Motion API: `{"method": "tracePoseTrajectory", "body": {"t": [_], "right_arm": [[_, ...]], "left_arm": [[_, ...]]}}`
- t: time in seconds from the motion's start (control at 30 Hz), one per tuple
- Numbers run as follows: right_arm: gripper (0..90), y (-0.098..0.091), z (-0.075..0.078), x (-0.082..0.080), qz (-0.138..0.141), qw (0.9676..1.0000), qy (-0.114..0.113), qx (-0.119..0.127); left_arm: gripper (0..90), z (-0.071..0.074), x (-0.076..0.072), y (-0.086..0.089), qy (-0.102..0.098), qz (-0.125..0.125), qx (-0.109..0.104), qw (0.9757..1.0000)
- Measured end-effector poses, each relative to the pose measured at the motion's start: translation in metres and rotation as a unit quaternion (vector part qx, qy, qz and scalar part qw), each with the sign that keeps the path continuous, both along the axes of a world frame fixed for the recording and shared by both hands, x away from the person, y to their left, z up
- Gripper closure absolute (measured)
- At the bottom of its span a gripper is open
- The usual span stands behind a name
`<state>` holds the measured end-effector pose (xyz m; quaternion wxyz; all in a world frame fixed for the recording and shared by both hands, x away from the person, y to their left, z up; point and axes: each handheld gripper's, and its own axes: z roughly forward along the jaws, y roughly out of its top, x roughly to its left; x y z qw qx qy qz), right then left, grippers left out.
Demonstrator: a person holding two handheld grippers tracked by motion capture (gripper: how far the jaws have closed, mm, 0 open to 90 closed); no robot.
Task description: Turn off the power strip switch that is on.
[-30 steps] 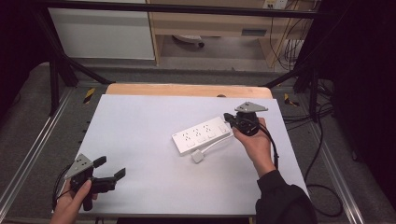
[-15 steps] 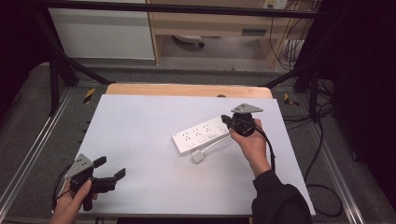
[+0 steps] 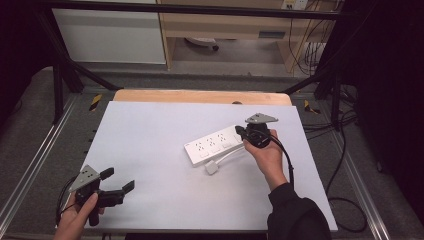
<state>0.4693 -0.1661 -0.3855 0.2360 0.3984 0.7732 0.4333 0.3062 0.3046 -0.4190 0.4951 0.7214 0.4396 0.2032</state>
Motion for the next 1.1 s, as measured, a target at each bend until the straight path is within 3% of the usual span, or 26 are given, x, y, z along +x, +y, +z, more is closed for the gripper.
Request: {"method": "tracePoseTrajectory", "body": {"t": [0.83, 1.1], "right_arm": [[90.0, 0.014, -0.034, -0.004, 0.01, 0.9993, 0.033, -0.012], [90.0, 0.02, -0.038, -0.005, 0.015, 0.9991, 0.037, -0.012]], "left_arm": [[6.1, 0.0, 0.0, 0.0, 0.0, -0.003, 0.001, 1.0], [6.1, 0.0, 0.0, -0.001, 0.001, -0.002, 0.002, 1.0]]}}
